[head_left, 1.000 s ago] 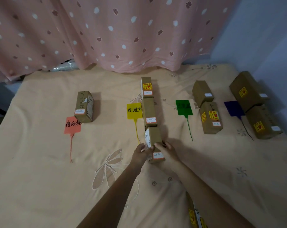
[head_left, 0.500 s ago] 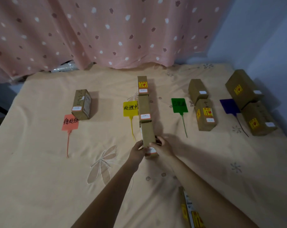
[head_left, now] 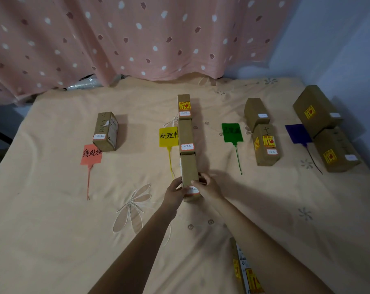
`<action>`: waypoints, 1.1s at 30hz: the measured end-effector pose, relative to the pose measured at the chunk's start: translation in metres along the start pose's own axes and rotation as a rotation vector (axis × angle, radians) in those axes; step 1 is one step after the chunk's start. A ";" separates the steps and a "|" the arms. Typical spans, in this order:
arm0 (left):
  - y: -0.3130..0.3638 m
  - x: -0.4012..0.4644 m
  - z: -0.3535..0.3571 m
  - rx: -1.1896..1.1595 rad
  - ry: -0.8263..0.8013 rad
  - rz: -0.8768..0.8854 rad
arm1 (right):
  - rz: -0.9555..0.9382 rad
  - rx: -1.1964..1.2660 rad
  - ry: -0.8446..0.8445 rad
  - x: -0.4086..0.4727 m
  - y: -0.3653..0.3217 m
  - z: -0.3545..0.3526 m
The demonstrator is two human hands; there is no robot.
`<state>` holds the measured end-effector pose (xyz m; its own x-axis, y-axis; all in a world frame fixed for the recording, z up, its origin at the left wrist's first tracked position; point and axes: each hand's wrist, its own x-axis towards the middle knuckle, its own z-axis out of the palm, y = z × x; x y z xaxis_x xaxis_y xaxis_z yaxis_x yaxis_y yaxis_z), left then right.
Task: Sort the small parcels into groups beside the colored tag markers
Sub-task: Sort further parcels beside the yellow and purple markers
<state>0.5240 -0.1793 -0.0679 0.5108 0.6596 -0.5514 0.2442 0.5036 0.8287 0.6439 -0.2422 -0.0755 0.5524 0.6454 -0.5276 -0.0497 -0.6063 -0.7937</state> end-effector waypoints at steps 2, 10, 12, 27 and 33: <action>0.003 -0.001 0.002 0.008 0.003 -0.016 | 0.025 -0.006 -0.008 -0.001 -0.001 -0.001; 0.004 -0.001 0.000 0.017 0.017 -0.034 | 0.049 -0.051 -0.007 0.003 0.004 -0.003; 0.006 -0.002 0.000 0.039 0.022 -0.035 | 0.048 -0.051 -0.011 0.004 0.004 -0.003; 0.027 -0.028 -0.004 0.100 0.119 -0.009 | 0.032 -0.049 0.056 -0.029 -0.009 -0.030; 0.051 -0.066 0.003 0.122 0.111 0.088 | -0.038 -0.036 0.131 -0.075 -0.023 -0.066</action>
<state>0.5051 -0.1991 0.0114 0.4421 0.7592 -0.4777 0.3043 0.3741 0.8761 0.6583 -0.3072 0.0020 0.6573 0.6036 -0.4513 0.0022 -0.6004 -0.7997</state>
